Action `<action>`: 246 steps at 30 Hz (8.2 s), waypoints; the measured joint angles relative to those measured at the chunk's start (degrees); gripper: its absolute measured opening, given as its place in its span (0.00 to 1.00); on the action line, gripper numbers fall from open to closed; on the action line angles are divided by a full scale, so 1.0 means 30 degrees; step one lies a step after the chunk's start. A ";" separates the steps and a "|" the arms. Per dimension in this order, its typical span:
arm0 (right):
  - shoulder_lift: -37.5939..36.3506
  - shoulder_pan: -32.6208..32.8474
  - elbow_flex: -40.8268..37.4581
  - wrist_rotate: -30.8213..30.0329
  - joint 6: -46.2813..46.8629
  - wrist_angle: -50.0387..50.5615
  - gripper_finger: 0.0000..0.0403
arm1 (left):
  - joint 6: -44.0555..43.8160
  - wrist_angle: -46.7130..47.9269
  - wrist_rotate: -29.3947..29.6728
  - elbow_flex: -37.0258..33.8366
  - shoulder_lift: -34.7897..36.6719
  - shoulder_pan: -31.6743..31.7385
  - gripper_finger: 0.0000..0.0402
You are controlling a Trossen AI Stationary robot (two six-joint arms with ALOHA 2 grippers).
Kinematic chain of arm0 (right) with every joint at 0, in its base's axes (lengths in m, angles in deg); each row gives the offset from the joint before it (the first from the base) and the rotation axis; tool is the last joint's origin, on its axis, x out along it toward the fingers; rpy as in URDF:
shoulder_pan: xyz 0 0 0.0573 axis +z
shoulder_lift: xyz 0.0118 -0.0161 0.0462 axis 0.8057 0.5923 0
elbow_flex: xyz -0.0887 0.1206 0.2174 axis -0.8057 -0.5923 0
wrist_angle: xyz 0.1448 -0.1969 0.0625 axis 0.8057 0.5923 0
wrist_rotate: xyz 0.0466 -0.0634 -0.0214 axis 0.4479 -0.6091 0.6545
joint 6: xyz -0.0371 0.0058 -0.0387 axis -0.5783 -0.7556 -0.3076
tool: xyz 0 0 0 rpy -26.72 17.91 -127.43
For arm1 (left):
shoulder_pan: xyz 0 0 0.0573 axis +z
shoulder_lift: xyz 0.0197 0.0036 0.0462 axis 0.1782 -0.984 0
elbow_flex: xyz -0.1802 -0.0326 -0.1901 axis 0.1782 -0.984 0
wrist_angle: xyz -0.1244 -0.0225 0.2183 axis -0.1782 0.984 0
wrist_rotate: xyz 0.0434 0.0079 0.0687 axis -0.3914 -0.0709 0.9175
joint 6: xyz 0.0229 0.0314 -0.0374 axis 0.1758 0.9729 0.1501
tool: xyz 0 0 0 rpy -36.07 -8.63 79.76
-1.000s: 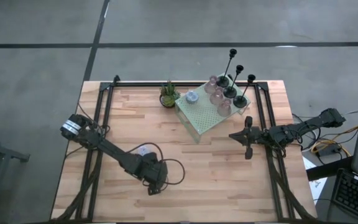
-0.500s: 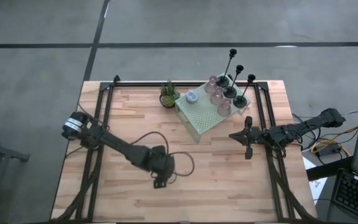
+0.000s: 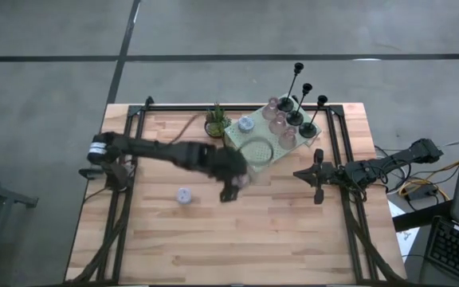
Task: Pick & Place candle stick holders
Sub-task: Put the pink scented candle on the shelf aligned with the other scented candle, then put the red scented candle on the shelf aligned with the other scented candles
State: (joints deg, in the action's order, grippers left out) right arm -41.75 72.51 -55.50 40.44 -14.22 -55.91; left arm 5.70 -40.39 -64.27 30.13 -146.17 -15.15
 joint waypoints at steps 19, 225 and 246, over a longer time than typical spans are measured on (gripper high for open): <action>-0.0022 -0.0007 0.0000 -0.0002 0.0024 0.0002 0.02 | 0.0225 -0.0844 0.0249 0.6651 -0.4286 0.5017 0.77; -0.0007 0.0000 0.0007 0.0004 -0.0012 0.0002 0.02 | -0.1896 0.0189 0.0665 0.7617 -0.6249 0.3722 0.79; -0.0007 -0.0007 0.0007 -0.0001 -0.0004 -0.0005 0.02 | -0.1624 -0.0619 0.1327 0.7588 -0.6084 0.3722 0.82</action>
State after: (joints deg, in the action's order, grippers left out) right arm -41.77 72.48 -55.47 40.44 -14.24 -55.92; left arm 0.83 -42.25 -60.29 52.89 -164.42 -3.98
